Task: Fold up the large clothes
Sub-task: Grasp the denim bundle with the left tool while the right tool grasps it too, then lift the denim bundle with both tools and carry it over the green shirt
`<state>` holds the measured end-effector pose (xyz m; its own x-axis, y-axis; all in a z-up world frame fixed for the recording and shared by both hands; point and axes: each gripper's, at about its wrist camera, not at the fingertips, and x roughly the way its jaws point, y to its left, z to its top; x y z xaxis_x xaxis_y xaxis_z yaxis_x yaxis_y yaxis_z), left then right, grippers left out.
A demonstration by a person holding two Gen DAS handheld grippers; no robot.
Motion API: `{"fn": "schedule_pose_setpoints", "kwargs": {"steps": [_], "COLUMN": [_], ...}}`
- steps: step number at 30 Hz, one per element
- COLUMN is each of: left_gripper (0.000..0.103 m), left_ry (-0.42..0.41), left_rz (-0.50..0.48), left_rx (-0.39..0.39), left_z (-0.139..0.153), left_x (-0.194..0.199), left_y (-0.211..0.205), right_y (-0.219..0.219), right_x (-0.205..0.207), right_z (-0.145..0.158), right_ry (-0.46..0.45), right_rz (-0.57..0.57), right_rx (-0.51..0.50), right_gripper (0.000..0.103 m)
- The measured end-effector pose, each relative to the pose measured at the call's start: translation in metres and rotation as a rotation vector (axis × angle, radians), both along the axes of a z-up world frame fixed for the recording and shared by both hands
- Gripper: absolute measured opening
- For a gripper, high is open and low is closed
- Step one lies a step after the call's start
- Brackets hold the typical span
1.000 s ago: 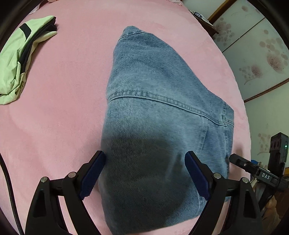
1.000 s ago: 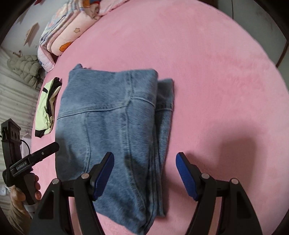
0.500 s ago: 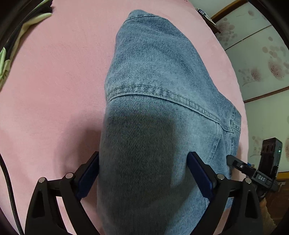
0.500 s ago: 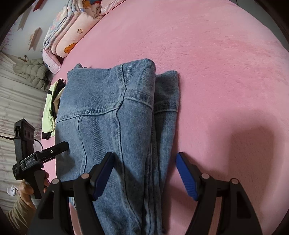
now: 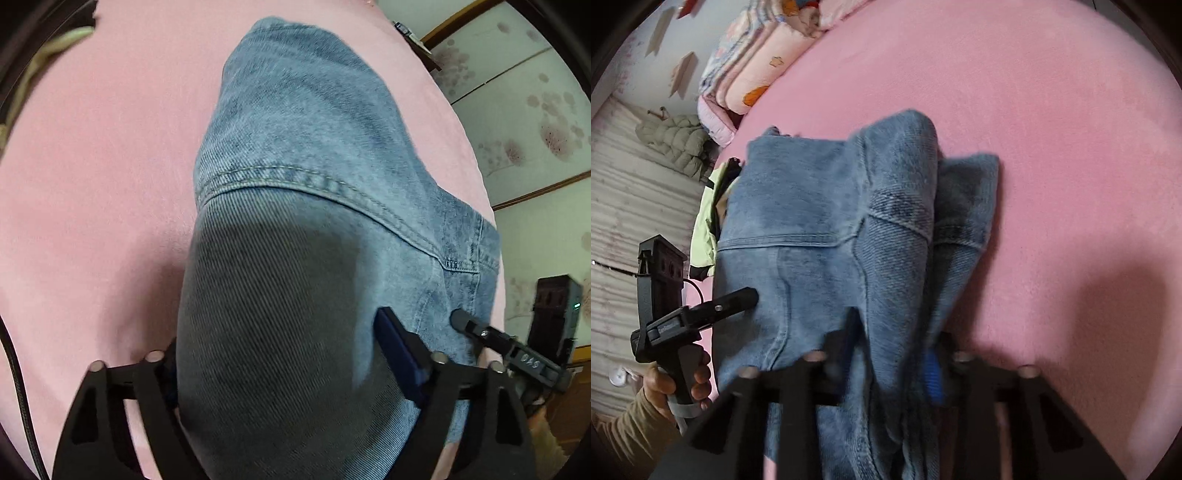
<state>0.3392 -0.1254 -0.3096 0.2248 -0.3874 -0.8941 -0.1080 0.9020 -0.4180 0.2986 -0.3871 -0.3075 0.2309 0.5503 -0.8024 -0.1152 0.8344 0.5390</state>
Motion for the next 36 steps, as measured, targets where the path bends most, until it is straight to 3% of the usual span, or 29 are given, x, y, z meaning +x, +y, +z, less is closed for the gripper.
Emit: {"fn": "schedule_pose_setpoints", "kwargs": {"steps": [4,9,16,20,26,31,36], "left_gripper": [0.055,0.051,0.050,0.050,0.051,0.051,0.051], "left_ry": [-0.049,-0.093,-0.083,-0.065,-0.083,-0.124,-0.181], "left_rz": [0.005,-0.008,-0.036,-0.017,0.020,0.008,-0.022], "left_rx": [0.035,0.053,0.057,0.070,0.130,0.169,0.192], "left_z": [0.022,0.060,0.112,0.140,0.178,0.193,0.178], "left_x": [-0.009,-0.030,-0.064,-0.079,-0.070,-0.022,0.043], "left_y": [-0.007,0.001,0.066,0.145,0.273,0.377,0.447], "right_y": [0.017,0.034,0.103,0.169,0.296,0.387,0.465], "right_x": [-0.011,-0.029,-0.073,-0.081,-0.062,-0.025,0.035], "right_z": [0.027,0.061,0.109,0.129,0.153,0.161,0.152], "right_ry": [-0.074,-0.116,-0.115,-0.116,-0.137,-0.169,-0.208], "right_rz": [0.013,0.002,0.035,0.077,0.124,0.119,0.105], "right_rx": [-0.086,-0.115,-0.097,-0.075,0.005,0.054,0.068], "right_gripper": [0.015,0.014,0.014,0.014,0.014,0.014,0.014]}}
